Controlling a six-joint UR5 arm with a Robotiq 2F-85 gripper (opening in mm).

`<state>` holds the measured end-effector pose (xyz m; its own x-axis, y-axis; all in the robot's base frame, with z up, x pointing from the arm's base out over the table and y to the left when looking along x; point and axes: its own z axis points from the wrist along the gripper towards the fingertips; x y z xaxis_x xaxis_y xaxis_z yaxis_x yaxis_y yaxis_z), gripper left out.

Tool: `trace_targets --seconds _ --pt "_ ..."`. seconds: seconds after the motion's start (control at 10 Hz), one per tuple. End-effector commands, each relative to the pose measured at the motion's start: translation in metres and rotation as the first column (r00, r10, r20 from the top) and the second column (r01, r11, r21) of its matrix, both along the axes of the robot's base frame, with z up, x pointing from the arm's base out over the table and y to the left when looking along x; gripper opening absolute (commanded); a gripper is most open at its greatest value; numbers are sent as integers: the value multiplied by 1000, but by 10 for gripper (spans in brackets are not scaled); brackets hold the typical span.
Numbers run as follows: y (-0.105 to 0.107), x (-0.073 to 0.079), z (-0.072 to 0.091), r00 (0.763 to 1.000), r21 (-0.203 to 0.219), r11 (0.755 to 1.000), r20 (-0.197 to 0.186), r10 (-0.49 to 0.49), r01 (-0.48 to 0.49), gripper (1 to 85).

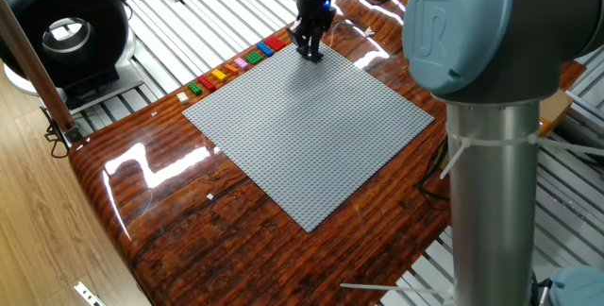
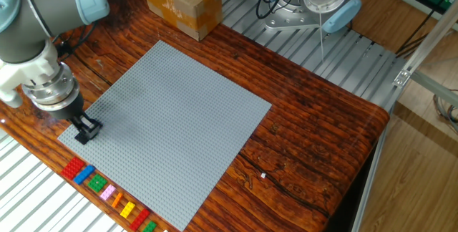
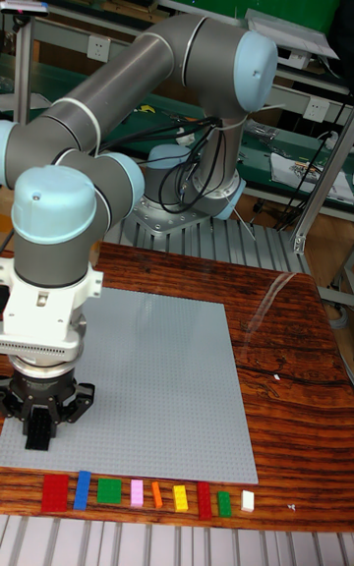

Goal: Build with small Lego blocks

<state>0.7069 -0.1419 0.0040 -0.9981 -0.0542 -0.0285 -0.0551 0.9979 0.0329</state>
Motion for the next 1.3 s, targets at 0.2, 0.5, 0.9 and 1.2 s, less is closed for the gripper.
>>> trace_targets --seconds 0.2,0.5,0.9,1.2 --pt "-1 -6 -5 1000 10 1000 3 29 -29 10" --pt "-4 -8 -1 1000 3 1000 -10 27 -27 10" --pt "5 -1 0 1000 39 999 0 -20 20 10" --pt "7 3 -1 1000 56 998 10 -29 28 10"
